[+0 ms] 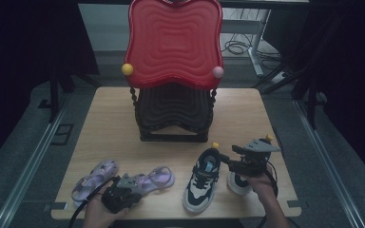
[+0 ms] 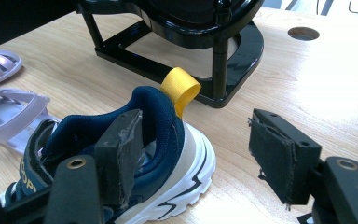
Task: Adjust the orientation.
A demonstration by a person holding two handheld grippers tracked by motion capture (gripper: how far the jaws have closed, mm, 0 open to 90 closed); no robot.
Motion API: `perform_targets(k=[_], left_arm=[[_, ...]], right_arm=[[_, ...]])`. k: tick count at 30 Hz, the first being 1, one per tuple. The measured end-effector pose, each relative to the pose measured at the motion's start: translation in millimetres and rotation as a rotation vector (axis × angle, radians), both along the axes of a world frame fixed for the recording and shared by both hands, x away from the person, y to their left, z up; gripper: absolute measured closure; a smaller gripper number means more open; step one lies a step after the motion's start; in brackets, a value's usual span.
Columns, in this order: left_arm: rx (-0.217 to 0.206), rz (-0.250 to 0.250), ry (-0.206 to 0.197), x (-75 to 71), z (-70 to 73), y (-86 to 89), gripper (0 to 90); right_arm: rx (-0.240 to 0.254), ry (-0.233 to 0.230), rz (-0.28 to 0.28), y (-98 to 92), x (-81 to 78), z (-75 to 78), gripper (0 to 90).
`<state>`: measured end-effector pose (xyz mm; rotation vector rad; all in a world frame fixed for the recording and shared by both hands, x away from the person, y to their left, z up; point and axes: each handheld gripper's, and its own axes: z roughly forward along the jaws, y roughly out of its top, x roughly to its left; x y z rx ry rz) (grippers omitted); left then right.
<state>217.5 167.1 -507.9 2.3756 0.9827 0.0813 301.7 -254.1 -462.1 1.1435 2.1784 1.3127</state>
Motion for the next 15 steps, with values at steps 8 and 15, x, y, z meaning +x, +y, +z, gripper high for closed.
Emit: perform_targets(k=[8,15], left_arm=[[0.007,-0.013,0.022,8.7,3.4,0.2,89.8],[0.017,0.006,0.027,7.8,0.9,6.2,89.5]], right_arm=[[0.003,-0.002,0.001,0.0,-0.5,0.7,33.9],[0.004,-0.003,0.004,1.6,-1.3,1.6,34.0]])
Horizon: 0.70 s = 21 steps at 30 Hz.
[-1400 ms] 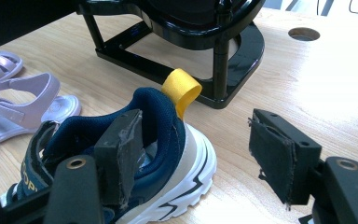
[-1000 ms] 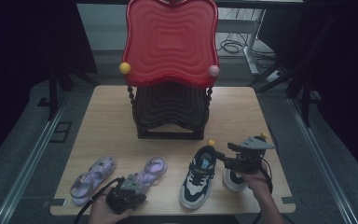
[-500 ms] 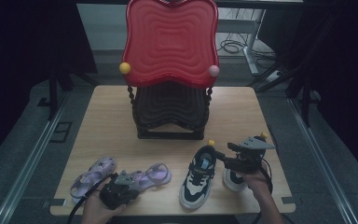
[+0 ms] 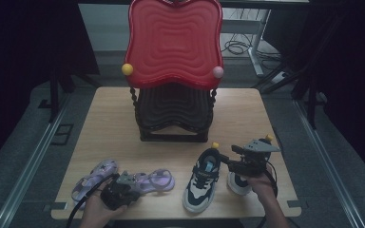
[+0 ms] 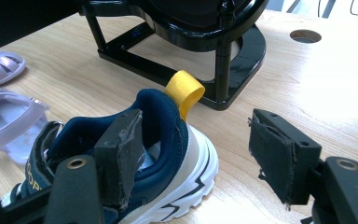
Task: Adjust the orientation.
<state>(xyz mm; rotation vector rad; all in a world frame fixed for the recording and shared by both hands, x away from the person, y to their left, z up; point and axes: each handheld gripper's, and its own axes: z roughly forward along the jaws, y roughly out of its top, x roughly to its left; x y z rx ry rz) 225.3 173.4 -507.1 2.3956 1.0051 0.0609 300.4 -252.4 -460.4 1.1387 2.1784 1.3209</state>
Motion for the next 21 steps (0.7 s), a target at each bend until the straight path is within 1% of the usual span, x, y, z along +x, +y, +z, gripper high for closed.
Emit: perform_targets(k=[4,11,14,18,21], left_arm=[[0.003,0.032,-0.011,1.7,0.6,7.2,89.0],[-0.003,0.038,-0.012,6.8,2.9,10.2,89.1],[0.005,0.046,-0.005,9.3,2.1,13.0,89.4],[0.015,0.06,-0.011,11.7,2.4,15.9,89.2],[0.022,0.056,-0.007,15.8,3.6,16.5,89.2]], right_arm=[[-0.003,-0.008,-0.011,-0.8,0.4,-1.0,34.1],[0.0,-0.022,-0.015,0.5,-0.6,0.4,34.4],[0.001,-0.022,-0.016,0.4,-0.9,0.4,34.4],[0.003,-0.024,-0.021,-0.9,-1.0,0.7,34.5],[0.004,-0.027,-0.025,-0.9,-1.1,1.0,34.6]])
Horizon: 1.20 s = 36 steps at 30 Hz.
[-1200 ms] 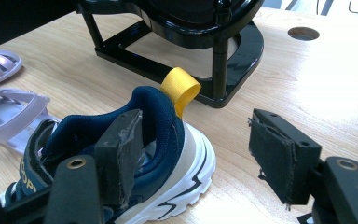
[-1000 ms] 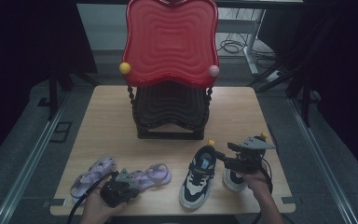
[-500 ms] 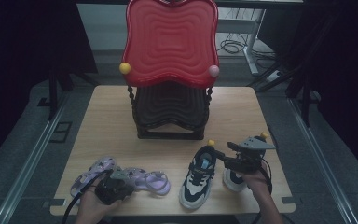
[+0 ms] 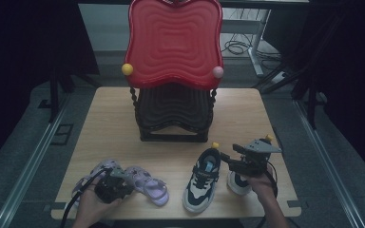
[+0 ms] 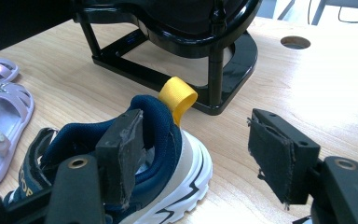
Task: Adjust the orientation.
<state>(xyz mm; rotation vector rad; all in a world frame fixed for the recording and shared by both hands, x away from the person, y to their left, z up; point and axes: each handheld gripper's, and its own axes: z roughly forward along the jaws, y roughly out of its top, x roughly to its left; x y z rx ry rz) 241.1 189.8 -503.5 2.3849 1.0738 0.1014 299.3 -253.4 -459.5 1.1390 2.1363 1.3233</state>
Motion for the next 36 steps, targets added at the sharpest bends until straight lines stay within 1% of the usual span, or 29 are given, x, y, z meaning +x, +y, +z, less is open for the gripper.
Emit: perform_targets(k=[3,6,10,14,17,19,22,25,29,32,34,36], left_arm=[[0.023,0.006,-0.002,7.1,2.0,2.0,89.2],[0.037,0.007,0.0,12.5,2.4,2.7,89.3],[0.055,0.01,-0.002,16.7,3.7,1.5,89.5],[0.061,0.011,0.0,21.2,5.0,0.9,89.5],[0.084,0.006,-0.001,24.2,6.1,-2.2,89.3],[0.089,0.007,-0.001,26.2,6.5,-2.8,88.8],[0.083,0.004,0.013,29.9,6.4,-1.3,88.6],[0.082,0.011,0.017,32.3,5.9,-0.6,88.7],[0.084,0.015,0.006,31.7,6.7,-0.8,88.4],[0.072,0.019,-0.004,30.3,10.4,2.5,88.4],[0.055,0.044,-0.022,30.2,14.2,5.9,88.4],[0.056,0.051,-0.026,31.6,15.9,7.9,88.6]], right_arm=[[0.0,0.001,0.002,1.0,0.1,-0.1,34.6],[-0.003,-0.001,0.003,1.2,0.4,-0.5,34.6],[-0.002,0.003,0.0,0.8,0.5,-0.6,34.6],[-0.003,0.003,0.003,1.9,0.2,-0.7,34.6],[-0.007,0.003,0.006,2.9,0.2,-0.9,34.6],[-0.01,0.003,0.007,3.0,0.5,-1.2,34.5],[-0.01,0.008,0.008,2.9,0.8,-1.6,34.5],[-0.01,0.008,0.008,3.2,0.4,-1.2,34.5],[-0.011,0.009,0.008,3.1,0.5,-1.4,34.5],[-0.009,0.007,0.005,2.4,0.6,-1.4,34.5],[-0.007,0.009,0.004,2.4,0.3,-1.1,34.5],[-0.006,0.008,0.003,2.4,0.3,-1.1,34.5]])
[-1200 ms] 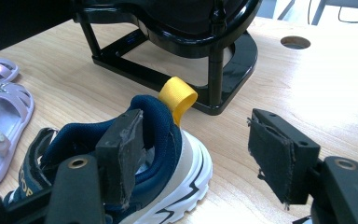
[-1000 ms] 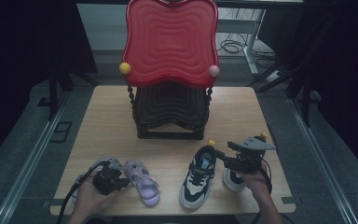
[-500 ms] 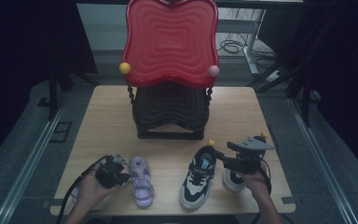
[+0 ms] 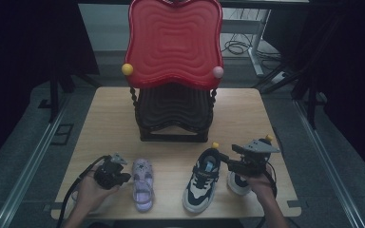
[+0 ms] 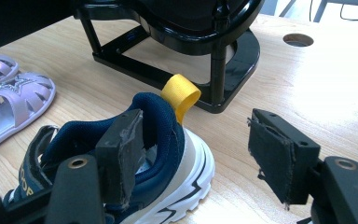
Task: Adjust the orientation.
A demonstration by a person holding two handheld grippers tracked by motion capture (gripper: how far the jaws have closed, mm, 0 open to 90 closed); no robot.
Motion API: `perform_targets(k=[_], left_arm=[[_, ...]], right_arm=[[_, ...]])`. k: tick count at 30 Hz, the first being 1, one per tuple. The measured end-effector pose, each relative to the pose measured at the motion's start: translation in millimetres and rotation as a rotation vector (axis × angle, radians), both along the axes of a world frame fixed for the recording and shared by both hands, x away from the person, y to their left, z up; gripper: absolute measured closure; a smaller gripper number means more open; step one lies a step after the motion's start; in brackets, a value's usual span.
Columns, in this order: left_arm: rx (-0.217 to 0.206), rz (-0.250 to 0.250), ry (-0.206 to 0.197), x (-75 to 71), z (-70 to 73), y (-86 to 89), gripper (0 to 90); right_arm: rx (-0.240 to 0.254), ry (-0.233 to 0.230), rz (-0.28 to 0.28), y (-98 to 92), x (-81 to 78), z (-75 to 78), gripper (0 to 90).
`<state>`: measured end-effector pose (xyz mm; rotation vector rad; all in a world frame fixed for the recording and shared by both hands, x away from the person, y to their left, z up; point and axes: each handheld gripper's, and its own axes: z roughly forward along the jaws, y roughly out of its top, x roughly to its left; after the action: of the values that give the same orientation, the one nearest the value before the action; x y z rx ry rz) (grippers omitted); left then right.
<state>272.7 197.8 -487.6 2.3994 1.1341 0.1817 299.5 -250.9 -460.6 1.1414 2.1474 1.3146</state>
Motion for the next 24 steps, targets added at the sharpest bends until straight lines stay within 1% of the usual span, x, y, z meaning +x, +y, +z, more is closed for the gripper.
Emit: perform_targets(k=[2,5,11,15,16,21,24], left_arm=[[0.005,0.012,-0.003,3.2,-0.7,0.6,89.7],[0.038,0.025,-0.008,7.2,-4.1,-1.1,89.9],[0.039,0.02,-0.001,11.1,-6.9,-6.4,89.9],[0.036,0.019,-0.003,17.9,-5.6,-9.9,89.8],[0.03,0.026,-0.005,19.2,-5.9,-11.5,89.8],[0.022,0.014,0.002,26.9,-6.0,-15.7,89.8],[0.017,0.012,-0.001,30.3,-5.8,-19.6,89.8]], right_arm=[[-0.004,-0.003,-0.001,0.6,0.1,-0.1,34.5],[-0.004,0.0,0.001,0.7,0.1,-0.2,34.6],[0.002,0.002,-0.009,-0.7,0.4,-0.3,34.5],[0.001,-0.002,-0.01,-1.2,0.1,0.2,34.6],[0.002,-0.002,-0.01,-1.1,0.1,0.2,34.5],[-0.001,-0.001,-0.009,-0.9,0.7,-0.7,34.5],[-0.001,0.003,-0.011,-0.9,1.7,-1.8,34.5]])
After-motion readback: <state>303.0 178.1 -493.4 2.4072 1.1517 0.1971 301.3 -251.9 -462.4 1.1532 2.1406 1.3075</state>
